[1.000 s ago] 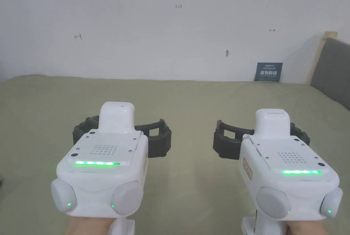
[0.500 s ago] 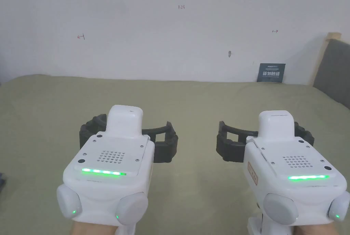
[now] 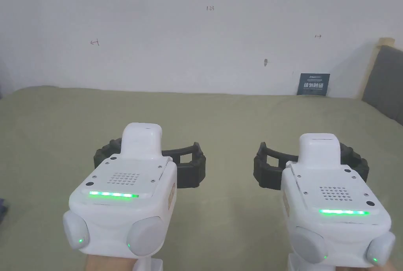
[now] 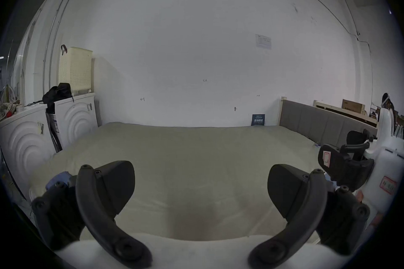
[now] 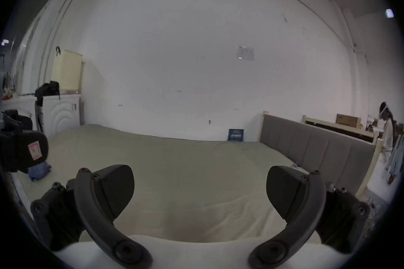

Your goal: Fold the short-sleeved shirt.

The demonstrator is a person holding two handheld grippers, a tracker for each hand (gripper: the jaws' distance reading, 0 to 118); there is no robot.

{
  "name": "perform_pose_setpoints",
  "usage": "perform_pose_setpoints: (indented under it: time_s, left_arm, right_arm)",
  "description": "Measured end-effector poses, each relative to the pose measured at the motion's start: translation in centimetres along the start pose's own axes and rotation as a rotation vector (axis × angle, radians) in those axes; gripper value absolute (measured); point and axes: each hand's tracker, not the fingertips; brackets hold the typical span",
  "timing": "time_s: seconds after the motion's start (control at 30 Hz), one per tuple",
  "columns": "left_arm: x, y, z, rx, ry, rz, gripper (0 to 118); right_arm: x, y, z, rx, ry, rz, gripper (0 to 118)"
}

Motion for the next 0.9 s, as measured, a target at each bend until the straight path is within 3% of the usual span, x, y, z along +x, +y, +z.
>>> perform_pose_setpoints:
  time_s: [0.1, 0.23, 0.37, 0.57, 0.9]
  left_arm:
    - [0.1, 0.0, 0.0, -0.003, -0.002, 0.006, 118]
    - [0.1, 0.0, 0.0, -0.012, -0.013, 0.010, 118]
    - [0.1, 0.0, 0.0, -0.014, -0.011, 0.003, 118]
    - [-0.1, -0.1, 0.2, -0.004, 0.016, -0.025, 118]
    - [-0.2, -0.2, 0.0, -0.015, 0.039, -0.057, 118]
  right_arm:
    - [0.1, -0.2, 0.3, 0.022, 0.027, -0.011, 118]
    - [0.4, 0.7, 0.4, -0.085, 0.116, -0.077, 118]
    - [0.2, 0.9, 0.2, -0.082, 0.096, -0.082, 118]
    - [-0.1, 0.4, 0.3, -0.051, 0.030, -0.018, 118]
    - [0.8, 0.5, 0.3, -0.069, 0.045, -0.051, 118]
